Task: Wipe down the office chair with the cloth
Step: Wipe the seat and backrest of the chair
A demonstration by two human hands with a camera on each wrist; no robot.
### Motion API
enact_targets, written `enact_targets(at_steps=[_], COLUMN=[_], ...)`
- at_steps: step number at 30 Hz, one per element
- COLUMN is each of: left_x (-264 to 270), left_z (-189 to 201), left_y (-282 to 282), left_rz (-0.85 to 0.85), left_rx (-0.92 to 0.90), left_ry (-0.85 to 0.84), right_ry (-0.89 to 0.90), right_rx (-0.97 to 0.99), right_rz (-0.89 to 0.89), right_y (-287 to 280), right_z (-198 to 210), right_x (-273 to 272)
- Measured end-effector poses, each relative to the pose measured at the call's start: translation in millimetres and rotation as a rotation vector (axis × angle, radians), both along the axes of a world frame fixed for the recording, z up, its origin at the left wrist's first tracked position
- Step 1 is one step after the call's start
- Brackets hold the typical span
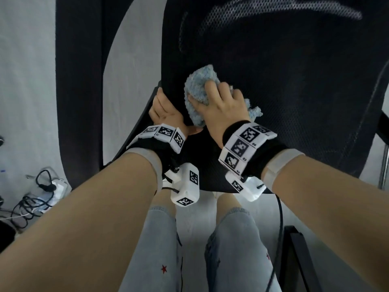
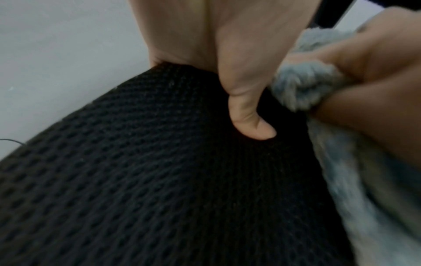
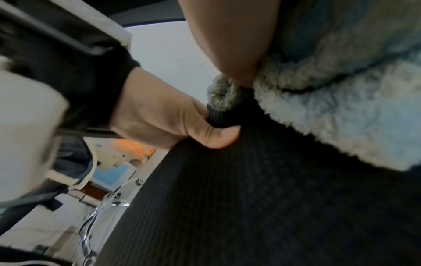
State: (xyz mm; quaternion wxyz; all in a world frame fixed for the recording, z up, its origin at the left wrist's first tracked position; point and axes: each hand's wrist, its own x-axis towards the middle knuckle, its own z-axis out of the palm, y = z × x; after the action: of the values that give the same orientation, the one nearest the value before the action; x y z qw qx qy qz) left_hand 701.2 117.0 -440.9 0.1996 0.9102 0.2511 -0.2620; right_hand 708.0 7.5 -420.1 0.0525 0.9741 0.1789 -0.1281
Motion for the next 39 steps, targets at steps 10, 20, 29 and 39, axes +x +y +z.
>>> enact_targets(at_steps=[10,20,29,39], left_x=[3.6,55.6,57.9,49.7], left_z=[43.7,16.6,14.6,7.1], left_y=[-10.7,-9.3,-3.6,0.5], left_rz=[-0.033,-0.013,-0.067,-0.078], left_rx=[0.002,-0.097,-0.171,-0.178], left_ry=[0.093,0.04,0.09,0.14], right_ry=[0.297,0.145,0.088,0.031], right_rx=[0.376,0.373,0.239,0.022], right_rz=[-0.365,-0.285,-0.615,0.168], right_y=[-64.8,-31.3,-49.1,-13.0], right_z=[45.4,24.0,4.0,8.5], right_x=[-6.7,69.1,139.4,114.8])
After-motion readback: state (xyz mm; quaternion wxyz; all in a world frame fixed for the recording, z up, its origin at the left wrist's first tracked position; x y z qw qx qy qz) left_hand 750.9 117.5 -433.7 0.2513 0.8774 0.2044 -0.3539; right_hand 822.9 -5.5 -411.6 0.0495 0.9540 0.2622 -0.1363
